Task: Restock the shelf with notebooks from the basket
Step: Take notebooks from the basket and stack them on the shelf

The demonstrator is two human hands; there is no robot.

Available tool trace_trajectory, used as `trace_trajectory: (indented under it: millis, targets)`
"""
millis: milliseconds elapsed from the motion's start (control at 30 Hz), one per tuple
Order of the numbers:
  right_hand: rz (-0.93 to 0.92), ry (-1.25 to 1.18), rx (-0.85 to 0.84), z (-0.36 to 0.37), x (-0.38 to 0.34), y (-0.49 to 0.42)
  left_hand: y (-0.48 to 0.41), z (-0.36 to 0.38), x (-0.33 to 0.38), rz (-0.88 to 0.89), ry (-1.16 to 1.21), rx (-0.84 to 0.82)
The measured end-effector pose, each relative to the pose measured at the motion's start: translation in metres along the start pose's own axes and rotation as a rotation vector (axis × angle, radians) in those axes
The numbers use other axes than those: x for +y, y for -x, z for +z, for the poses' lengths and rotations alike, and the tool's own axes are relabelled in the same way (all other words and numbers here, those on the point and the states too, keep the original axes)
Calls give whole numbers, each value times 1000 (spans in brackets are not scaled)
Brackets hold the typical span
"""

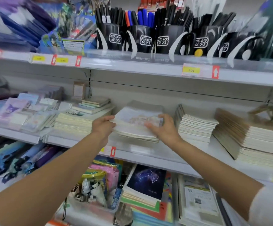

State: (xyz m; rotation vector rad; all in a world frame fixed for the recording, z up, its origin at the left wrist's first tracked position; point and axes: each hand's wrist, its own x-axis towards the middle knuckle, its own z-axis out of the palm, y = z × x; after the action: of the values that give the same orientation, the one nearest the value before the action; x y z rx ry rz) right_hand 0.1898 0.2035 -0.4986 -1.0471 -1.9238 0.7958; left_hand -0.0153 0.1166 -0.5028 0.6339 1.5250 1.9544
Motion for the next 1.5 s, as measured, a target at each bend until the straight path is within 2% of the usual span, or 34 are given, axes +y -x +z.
trace_trajectory:
  millis: [100,200,333,433,567,833,1133,1267,1400,1467,1500]
  targets:
    - [-154,164,-211,-5,18,18,-8,3,5,4,48,-48]
    - [-186,260,-227,-11,24,1,-19,7,14,7,48,-155]
    - [-141,216,-270,-10,30,-35,-40,8,10,116,-304,-303]
    - [-116,216,-293,-3,42,-56,-60,7,-5,188,-475,-281]
    - [-104,178,-259,2,51,-75,-82,16,-18,228,-459,-248]
    - [-100,133,-156,10,75,-98,-109,38,-34,178,-265,-280]
    - [-75,70,-179,11,79,-106,-110,42,-43,215,-165,-240]
    - [-106,193,-107,10,71,-101,-98,46,-41,241,-232,-212]
    - [-197,598,15,13,55,-80,-76,38,-36,243,-247,-272]
    - [-309,627,62,22,43,-61,-67,28,-34,243,-287,-256]
    - [-374,583,92,29,35,-48,-60,21,-33,285,-392,-184]
